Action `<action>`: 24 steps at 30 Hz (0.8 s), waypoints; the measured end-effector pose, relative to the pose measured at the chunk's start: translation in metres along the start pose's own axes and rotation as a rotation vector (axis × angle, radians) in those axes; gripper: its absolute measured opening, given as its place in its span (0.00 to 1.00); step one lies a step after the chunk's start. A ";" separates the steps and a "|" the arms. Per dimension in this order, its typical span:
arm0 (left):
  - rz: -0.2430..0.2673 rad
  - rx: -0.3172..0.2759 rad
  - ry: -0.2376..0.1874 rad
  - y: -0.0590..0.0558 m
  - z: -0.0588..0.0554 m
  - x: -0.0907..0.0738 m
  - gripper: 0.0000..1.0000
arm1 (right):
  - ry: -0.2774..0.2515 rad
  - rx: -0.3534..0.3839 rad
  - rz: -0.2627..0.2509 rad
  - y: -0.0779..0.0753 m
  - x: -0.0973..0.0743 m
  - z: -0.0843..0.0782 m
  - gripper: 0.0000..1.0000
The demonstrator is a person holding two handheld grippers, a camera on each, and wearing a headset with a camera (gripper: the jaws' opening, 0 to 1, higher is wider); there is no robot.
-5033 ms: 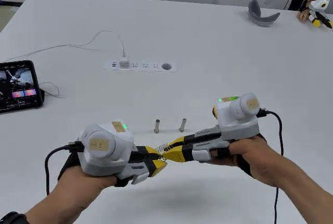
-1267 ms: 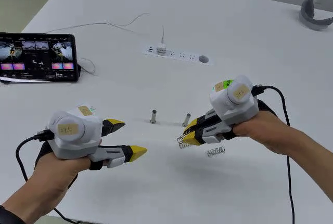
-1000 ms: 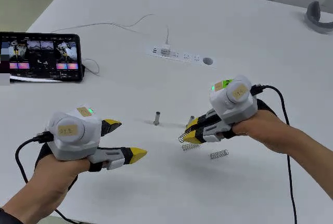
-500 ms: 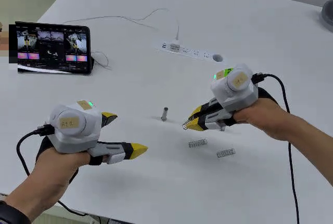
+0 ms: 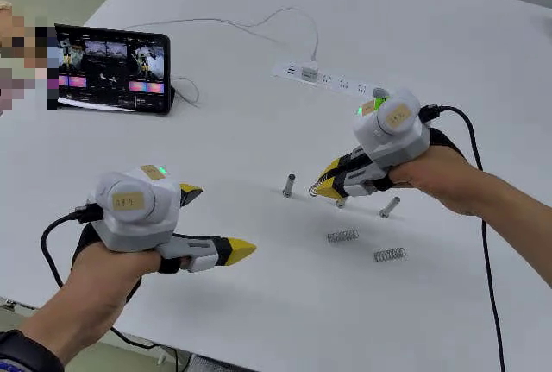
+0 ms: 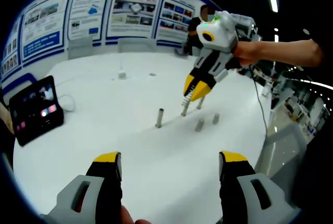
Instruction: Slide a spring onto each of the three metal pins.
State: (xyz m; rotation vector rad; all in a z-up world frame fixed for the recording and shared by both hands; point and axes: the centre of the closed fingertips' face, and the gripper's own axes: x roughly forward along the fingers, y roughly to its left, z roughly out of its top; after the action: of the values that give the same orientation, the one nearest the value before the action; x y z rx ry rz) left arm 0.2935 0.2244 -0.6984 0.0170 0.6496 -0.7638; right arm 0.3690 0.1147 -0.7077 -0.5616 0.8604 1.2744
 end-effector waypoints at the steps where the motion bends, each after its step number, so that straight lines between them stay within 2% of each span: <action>1: 0.000 -0.002 0.000 0.000 -0.001 0.000 0.78 | 0.004 0.002 -0.002 -0.002 0.001 0.000 0.12; 14: 0.009 -0.021 0.000 0.006 -0.007 -0.003 0.78 | 0.012 0.015 -0.020 -0.022 0.014 0.008 0.12; 24: 0.015 -0.031 0.002 0.010 -0.009 -0.005 0.78 | 0.021 0.019 -0.010 -0.029 0.026 0.011 0.12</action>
State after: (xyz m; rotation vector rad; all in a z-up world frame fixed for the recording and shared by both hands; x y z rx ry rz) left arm 0.2920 0.2371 -0.7047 -0.0054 0.6623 -0.7389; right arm 0.4011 0.1323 -0.7248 -0.5644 0.8850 1.2523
